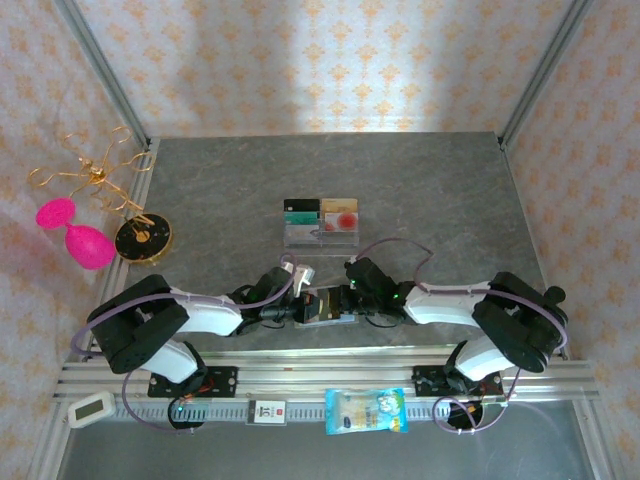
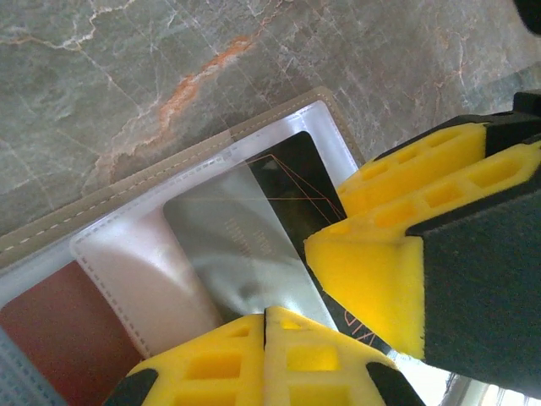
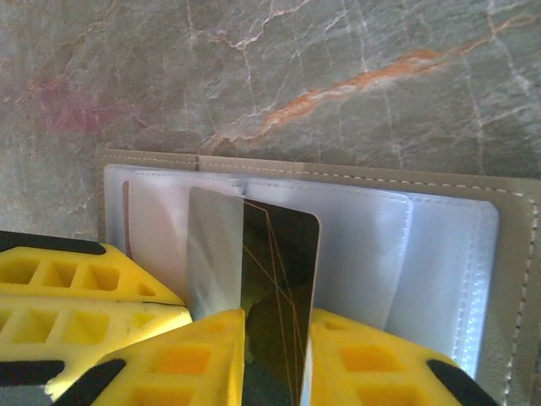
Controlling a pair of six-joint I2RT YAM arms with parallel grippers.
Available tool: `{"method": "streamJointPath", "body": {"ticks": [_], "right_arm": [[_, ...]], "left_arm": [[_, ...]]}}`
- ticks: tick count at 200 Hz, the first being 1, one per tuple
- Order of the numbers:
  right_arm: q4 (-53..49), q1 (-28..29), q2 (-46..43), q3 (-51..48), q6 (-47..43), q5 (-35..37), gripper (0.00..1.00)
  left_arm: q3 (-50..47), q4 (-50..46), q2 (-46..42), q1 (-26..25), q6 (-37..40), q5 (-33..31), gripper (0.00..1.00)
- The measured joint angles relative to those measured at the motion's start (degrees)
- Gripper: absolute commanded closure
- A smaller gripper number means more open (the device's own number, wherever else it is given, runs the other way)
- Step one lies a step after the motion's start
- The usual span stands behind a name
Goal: Take the credit cards out of the card holder
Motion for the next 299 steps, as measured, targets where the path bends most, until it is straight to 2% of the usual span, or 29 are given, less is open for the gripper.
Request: {"method": "streamJointPath", "body": {"ticks": [33,102,135,162,178,195,252,299], "right_arm": [[0.09,-0.33,-0.92,-0.13,0.85,0.42,1.0],[-4.46,-4.92,-15.34,-5.05,-0.63,5.07,1.0],[-3.32,-4.92,-23.1,-5.05,-4.39,4.9,1.0],[1.77,-4.92,-26.21,-4.85,-5.77,4.33,1.0],[5.7,-4.92,-26.38,-4.83,-5.49,4.31,1.0],[10.51,-4.92,-26.38,-4.83,-3.8,4.37,1.0],[27.89,-4.5,-25.92,-4.87,4.11,5.44,1.0],[32.63,-1.14,-22.01,-3.5,5.05,5.68,1.0]], "left_arm": [[-0.52,1.05,-0.07,0.02,-0.02,-0.02,1.0],[-0.83,1.33,-0.87,0.17,-0.55,0.44,1.0],[-3.04,2.95,-10.1,3.26,-2.69,1.75,0.82],[-4.44,9.77,-19.19,6.38,-4.52,2.27,0.74],[-5.81,14.36,-22.32,6.99,-5.55,2.32,0.64],[-8.0,19.54,-24.5,7.21,-7.8,2.1,0.59],[-12.39,35.89,-25.51,7.3,-15.98,-0.35,0.56],[-13.77,45.07,-23.19,7.3,-20.22,-1.92,0.56]]}}
